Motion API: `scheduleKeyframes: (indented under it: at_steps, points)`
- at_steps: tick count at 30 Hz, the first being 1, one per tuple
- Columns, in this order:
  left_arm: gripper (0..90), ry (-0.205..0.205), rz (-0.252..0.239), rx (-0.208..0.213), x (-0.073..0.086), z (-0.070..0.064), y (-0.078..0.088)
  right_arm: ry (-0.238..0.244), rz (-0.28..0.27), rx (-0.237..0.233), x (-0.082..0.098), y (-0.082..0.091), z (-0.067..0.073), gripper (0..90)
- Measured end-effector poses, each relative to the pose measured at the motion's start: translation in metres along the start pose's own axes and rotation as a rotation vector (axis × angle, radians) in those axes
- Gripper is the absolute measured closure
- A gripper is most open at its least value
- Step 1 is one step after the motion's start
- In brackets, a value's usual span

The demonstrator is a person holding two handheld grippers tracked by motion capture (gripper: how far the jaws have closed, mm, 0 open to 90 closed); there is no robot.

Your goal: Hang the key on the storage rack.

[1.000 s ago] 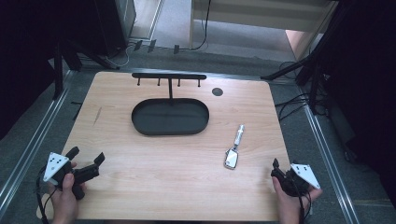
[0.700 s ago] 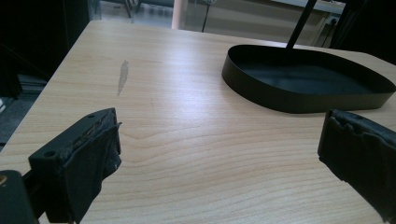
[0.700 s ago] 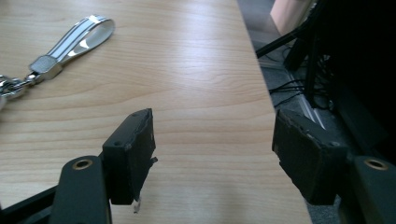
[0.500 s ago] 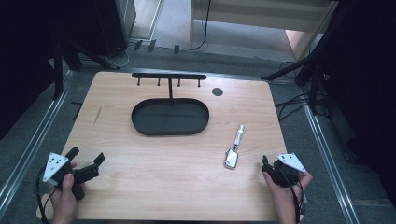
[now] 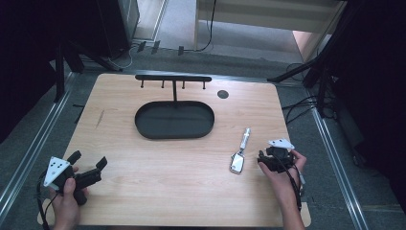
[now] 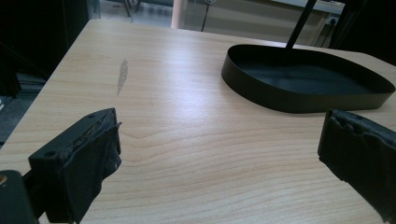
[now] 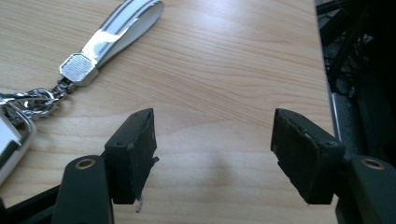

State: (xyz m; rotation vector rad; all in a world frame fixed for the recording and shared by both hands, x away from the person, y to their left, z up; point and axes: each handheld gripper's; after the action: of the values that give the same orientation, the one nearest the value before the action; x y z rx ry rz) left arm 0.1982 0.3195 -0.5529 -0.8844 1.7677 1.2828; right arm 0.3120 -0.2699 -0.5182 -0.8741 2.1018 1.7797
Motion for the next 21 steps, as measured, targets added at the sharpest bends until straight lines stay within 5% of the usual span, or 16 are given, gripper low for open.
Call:
scheduleKeyframes:
  at_steps: [6, 8, 16, 21]
  points:
    - [0.0, -0.002, 0.001, 0.002, 0.000, 0.000, 0.000, 0.059, 0.070, -0.007, -0.023, -0.006, 0.011, 33.5]
    - [0.0, -0.002, 0.002, 0.003, 0.000, 0.000, 0.000, 0.049, 0.084, -0.039, -0.030, -0.006, 0.013, 43.1]
    - [0.0, -0.002, 0.003, 0.005, 0.000, 0.000, 0.000, -0.024, 0.193, -0.181, -0.063, -0.006, 0.029, 52.0]
    - [0.0, -0.003, 0.000, 0.006, 0.000, 0.000, 0.000, -0.069, 0.229, -0.206, -0.075, -0.010, 0.038, 53.3]
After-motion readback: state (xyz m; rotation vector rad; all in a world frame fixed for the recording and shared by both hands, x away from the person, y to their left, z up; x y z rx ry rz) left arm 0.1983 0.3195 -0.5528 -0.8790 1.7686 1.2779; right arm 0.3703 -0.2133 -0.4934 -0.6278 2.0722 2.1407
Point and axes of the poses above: each handheld gripper's, and its own axes: y roughly backward along the jaws, x roughly out of its underside, z roughly to its left, and after that the axes turned 10 degrees about z, right-handed
